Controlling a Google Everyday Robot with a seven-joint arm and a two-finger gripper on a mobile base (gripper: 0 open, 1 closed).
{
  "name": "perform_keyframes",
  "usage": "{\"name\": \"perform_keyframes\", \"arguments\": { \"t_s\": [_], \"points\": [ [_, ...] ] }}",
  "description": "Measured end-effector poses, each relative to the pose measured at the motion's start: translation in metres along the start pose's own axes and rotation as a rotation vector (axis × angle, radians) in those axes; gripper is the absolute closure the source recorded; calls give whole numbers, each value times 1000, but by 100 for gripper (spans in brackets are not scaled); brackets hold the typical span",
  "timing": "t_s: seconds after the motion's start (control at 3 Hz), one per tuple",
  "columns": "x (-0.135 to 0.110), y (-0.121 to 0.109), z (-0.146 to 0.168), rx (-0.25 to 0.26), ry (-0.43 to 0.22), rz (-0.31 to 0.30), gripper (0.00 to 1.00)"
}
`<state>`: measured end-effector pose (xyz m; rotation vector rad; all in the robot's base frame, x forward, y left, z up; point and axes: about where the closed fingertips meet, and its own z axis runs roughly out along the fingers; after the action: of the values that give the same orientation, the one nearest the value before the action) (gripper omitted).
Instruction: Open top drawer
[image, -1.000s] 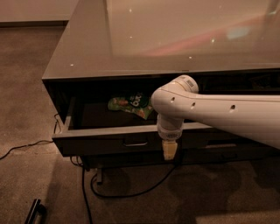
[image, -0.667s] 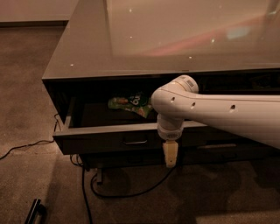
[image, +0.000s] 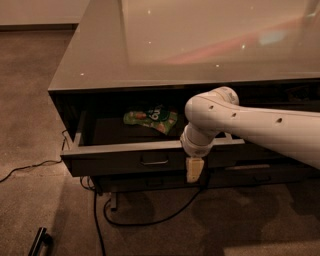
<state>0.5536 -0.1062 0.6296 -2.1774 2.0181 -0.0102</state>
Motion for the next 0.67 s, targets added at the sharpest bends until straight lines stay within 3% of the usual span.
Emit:
{"name": "perform_keyframes", "arguments": {
  "t_s": [0.33, 0.67],
  "points": [
    [2, 2, -4, 26, -12, -2, 42],
    [12, 20, -12, 45, 3, 31, 65]
  ]
}}
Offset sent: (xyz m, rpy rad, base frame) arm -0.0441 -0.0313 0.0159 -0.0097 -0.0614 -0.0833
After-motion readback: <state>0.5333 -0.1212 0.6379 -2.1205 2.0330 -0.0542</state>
